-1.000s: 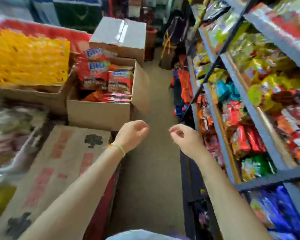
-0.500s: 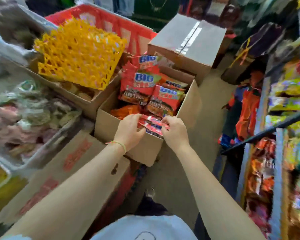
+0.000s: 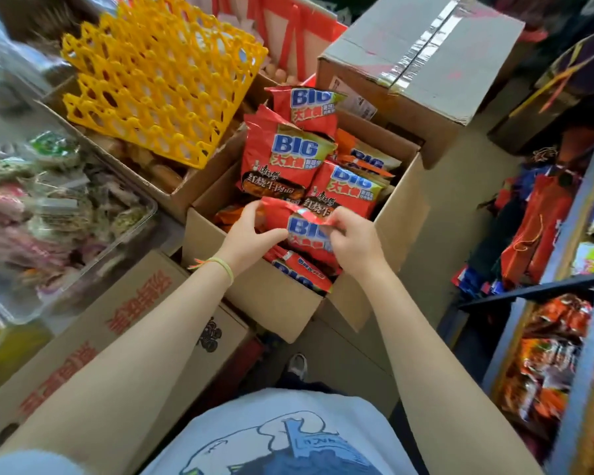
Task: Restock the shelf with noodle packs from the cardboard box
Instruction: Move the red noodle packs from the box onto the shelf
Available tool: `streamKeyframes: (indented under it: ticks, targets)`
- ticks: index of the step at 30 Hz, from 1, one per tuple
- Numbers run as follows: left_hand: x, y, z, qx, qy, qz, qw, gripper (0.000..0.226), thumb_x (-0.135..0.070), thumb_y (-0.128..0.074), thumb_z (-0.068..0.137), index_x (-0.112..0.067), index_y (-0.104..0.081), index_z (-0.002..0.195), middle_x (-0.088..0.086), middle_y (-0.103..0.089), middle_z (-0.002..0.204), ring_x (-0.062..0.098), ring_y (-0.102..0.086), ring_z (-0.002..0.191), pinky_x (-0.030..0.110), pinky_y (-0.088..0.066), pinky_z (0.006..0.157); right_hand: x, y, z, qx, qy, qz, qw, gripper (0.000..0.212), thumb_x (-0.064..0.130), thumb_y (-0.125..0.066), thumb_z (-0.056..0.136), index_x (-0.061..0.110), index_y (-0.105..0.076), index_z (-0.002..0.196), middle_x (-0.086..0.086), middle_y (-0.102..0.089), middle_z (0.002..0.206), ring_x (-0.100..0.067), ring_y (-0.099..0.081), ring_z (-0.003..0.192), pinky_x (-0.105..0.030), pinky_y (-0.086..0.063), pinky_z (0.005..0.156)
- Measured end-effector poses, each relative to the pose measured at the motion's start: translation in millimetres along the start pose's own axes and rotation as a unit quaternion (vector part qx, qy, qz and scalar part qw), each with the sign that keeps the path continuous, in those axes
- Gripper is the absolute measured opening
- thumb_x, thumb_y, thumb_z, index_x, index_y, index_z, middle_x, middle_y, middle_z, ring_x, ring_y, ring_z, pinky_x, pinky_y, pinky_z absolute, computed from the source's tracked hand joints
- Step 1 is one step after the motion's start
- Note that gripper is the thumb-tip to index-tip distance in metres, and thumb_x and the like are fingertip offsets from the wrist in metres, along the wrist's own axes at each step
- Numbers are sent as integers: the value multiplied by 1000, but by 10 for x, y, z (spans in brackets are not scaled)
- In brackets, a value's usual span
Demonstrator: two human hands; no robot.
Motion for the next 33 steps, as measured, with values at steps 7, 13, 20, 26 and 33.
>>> streamKeyframes:
  ticks: [7, 13, 20, 26, 33]
  targets:
    - [-284, 139, -53, 63, -45, -128, 989, 73, -49, -83, 71, -31, -52, 134, -11, -67, 126, 10, -64, 116, 42, -51, 102, 501, 462, -3, 10, -15, 249, 968, 7, 25, -63, 97, 24, -62, 90, -6, -71, 103, -27, -69, 99, -41, -62, 71]
    - [-364, 281, -174, 91, -31, -172, 980, 38, -32, -82, 79, -25, -67, 113, -3, -77, 105, 17, -74, 96, 38, -58, 87, 426, 207, -89, -20, -133, 335, 933, 27, 45, -57, 96, 21, -57, 108, 1, -72, 103, -13, -74, 90, -26, -60, 66]
    - [95, 956, -333, -140, -17, -201, 969, 33, -34, -83, 78, -23, -69, 106, -8, -75, 94, 7, -73, 86, 26, -60, 76, 102, -331, -163, 74, -109, 2, 991, 33, 39, -66, 92, 22, -54, 118, 3, -63, 113, -14, -63, 101, -29, -53, 82]
    - [298, 1075, -466, -145, 4, -230, 962, 37, -40, -83, 77, -23, -70, 107, -5, -76, 97, 11, -74, 87, 36, -61, 81, 42, -653, -357, 76, -87, -237, 964, 22, 24, -55, 97, 18, -63, 117, -4, -68, 112, -26, -63, 100, -34, -54, 75]
    - [505, 1153, -654, -133, 0, -253, 958, 30, -41, -82, 78, -29, -67, 101, -6, -76, 99, 14, -73, 91, 39, -60, 84, 418, -91, -517, -113, -37, -49, 992, 13, 24, -47, 103, 17, -54, 94, 1, -64, 97, -16, -63, 89, -30, -50, 63]
Point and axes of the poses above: each hand's wrist, its own z-axis towards the middle knuckle, its own y-axis out of the back of the hand, x = y × z, the point moved 9 cm from there along z, towards the middle knuckle
